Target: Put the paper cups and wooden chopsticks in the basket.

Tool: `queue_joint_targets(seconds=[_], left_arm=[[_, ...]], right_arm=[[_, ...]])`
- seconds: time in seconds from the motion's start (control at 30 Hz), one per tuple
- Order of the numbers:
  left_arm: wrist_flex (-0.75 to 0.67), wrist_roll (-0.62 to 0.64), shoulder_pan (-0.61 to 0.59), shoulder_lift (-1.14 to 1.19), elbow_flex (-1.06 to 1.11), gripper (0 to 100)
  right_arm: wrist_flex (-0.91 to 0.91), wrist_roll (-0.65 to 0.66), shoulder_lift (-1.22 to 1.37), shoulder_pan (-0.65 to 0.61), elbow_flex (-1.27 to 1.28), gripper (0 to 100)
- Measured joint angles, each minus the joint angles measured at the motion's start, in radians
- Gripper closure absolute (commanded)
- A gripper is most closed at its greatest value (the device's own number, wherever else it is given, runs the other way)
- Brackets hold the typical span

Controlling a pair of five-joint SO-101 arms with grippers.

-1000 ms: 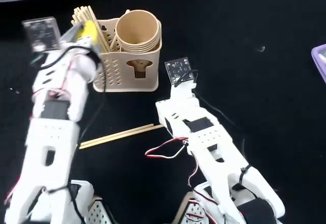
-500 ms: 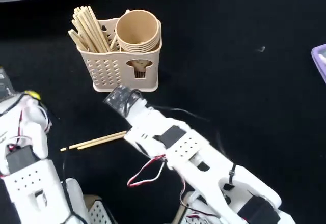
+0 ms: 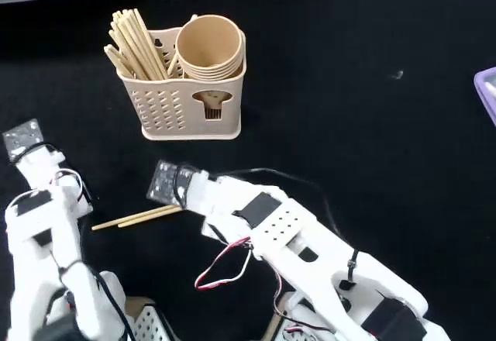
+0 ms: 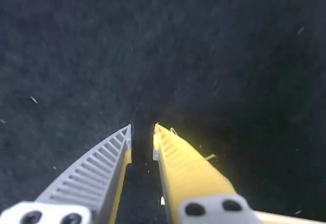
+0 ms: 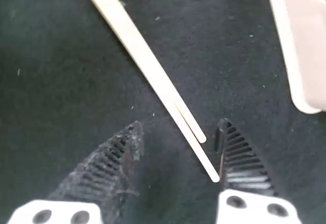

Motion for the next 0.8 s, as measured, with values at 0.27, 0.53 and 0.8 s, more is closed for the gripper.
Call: queue_joint_targets(seconds=[0.27,0.53,0.8], left_arm=[[-0.002,0.002,-0.002,0.209,-0.074,92],[0.002,0.003,-0.002,0.301,-0.143,92],[0.002,0.029,-0.002,0.307,-0.149,92]], right_arm=[[0.058,0.034,0.048,-0.098,-0.077,75.3],[0.152,0.037,0.393,-0.126,-0.371,75.7],[0.198,0.069,0.717,-0.135,-0.612,76.8]])
